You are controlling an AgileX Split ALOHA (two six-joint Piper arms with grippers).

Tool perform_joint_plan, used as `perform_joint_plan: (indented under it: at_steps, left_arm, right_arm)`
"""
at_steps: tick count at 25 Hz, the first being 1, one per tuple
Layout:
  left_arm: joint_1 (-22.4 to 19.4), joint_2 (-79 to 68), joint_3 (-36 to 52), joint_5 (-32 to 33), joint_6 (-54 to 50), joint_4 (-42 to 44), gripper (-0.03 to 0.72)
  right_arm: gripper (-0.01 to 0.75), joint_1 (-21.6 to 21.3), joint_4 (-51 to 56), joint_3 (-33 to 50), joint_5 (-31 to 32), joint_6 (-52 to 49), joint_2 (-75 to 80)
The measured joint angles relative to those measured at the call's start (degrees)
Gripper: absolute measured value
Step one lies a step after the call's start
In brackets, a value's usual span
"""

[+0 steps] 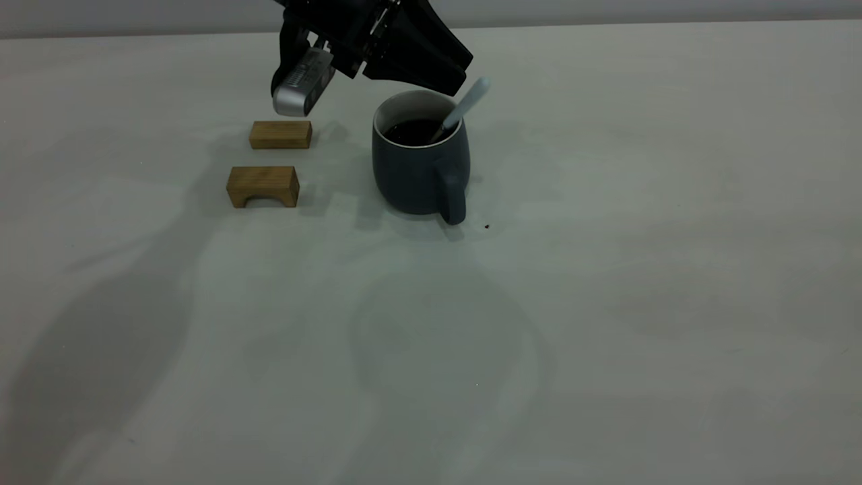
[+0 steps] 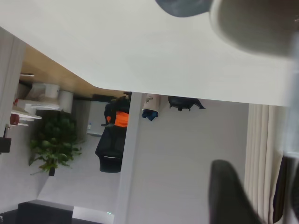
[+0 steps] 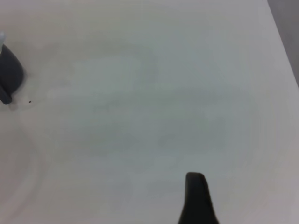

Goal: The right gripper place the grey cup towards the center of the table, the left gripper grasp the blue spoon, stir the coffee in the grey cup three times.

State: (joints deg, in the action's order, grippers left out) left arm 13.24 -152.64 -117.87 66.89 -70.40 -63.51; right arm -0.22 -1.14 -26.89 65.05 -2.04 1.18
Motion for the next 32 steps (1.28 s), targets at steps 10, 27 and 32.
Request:
perform_joint_plan:
  at_steps: [10, 27, 32]
  left_arm:
    - [0.4, 7.24, -5.94, 0.0, -0.35, 23.45, 0.556]
    - [1.56, 33.52, -4.3, 0.0, 38.19, 45.67, 0.557]
    - [2.15, 43.15, 3.55, 0.0, 57.97, 47.67, 0.557]
  right_arm:
    - [0.587, 0.0, 0.0, 0.0, 0.0, 0.06, 0.0]
    - [0.587, 0.0, 0.0, 0.0, 0.0, 0.0, -0.01]
    - [0.587, 0.0, 0.0, 0.0, 0.0, 0.0, -0.01]
